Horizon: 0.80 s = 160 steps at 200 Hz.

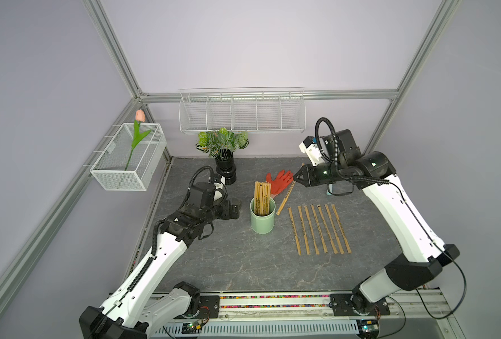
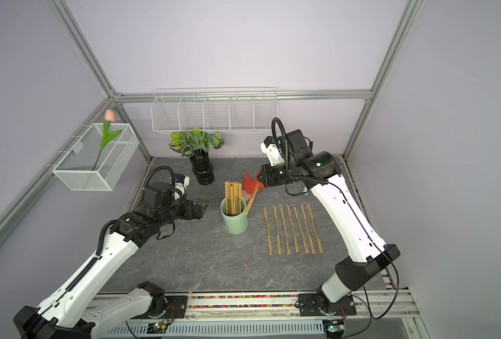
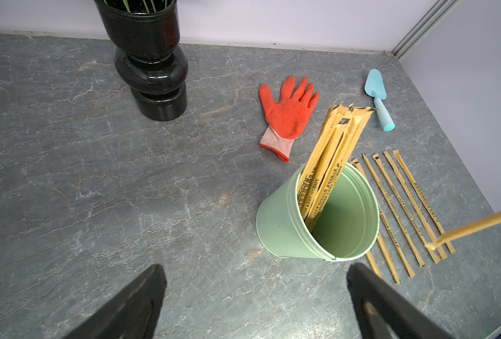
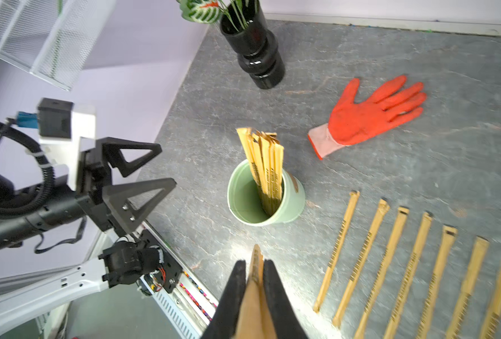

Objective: Take the straws out of the storage container
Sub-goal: Place the straw at the center of the board.

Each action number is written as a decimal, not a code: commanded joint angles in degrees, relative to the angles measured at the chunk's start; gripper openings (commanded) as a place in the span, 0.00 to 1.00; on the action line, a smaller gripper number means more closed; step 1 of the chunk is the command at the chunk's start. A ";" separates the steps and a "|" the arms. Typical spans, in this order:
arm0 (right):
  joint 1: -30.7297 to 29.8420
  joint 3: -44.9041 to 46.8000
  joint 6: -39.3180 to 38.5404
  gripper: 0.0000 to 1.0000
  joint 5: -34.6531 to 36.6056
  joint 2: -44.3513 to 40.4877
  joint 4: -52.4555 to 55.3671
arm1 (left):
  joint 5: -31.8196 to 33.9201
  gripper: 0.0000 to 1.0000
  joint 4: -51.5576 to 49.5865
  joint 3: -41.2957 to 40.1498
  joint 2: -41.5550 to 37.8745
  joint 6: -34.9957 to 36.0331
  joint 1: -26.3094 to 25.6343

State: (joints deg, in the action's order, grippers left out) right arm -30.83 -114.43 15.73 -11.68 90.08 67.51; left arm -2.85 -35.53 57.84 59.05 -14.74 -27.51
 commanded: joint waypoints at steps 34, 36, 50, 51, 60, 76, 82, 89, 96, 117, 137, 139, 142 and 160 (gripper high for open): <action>2.99 2.26 -4.95 0.14 18.86 -2.19 17.44 | -0.48 1.00 -0.95 0.69 0.36 0.15 -0.27; 3.22 2.67 -5.03 0.14 19.25 -2.37 17.50 | -0.38 1.00 -0.95 0.69 0.30 0.15 -0.27; 5.24 5.14 -5.57 0.13 20.80 -2.73 17.88 | -0.40 1.00 -0.99 0.69 0.34 0.15 -0.27; 5.38 5.30 -5.59 0.13 20.81 -2.77 17.90 | -0.40 1.00 -0.97 0.69 0.31 0.15 -0.27; 6.72 6.86 -5.99 0.13 21.45 -3.01 17.87 | -0.32 1.00 -0.96 0.69 0.29 0.13 -0.27; 9.19 9.19 -6.80 0.13 23.48 -2.57 18.17 | -0.31 1.00 -1.03 0.69 0.34 0.20 -0.27; 10.20 9.85 -7.16 0.13 24.62 -2.17 18.51 | -0.30 1.00 -1.03 0.69 0.33 0.18 -0.27; 11.34 10.77 -7.65 0.13 26.03 -1.49 18.84 | -0.47 1.00 -0.95 0.69 0.32 0.16 -0.27; 12.49 11.74 -7.99 0.13 27.23 -0.64 19.06 | -0.57 1.00 -0.97 0.69 0.34 0.15 -0.27; 15.69 14.75 -8.82 0.13 29.69 1.74 18.81 | -0.41 1.00 -1.03 0.78 0.23 0.15 -0.27; 18.03 16.20 -9.22 0.13 30.67 4.69 18.94 | -0.32 1.00 -1.03 0.78 0.26 0.22 -0.27; 18.20 16.29 -9.22 0.13 30.82 4.98 18.95 | -0.38 1.00 -1.03 0.78 0.25 0.23 -0.27; 18.48 16.40 -9.22 0.13 31.20 5.47 19.04 | -0.40 1.00 -1.03 0.79 0.25 0.22 -0.27; 18.75 16.27 -9.18 0.13 32.71 8.36 19.24 | -0.57 1.00 -1.08 0.78 0.36 0.15 -0.27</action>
State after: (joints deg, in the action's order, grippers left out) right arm -12.64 -98.91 7.49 17.41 95.35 84.88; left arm -2.92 -35.55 57.84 59.18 -14.74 -27.51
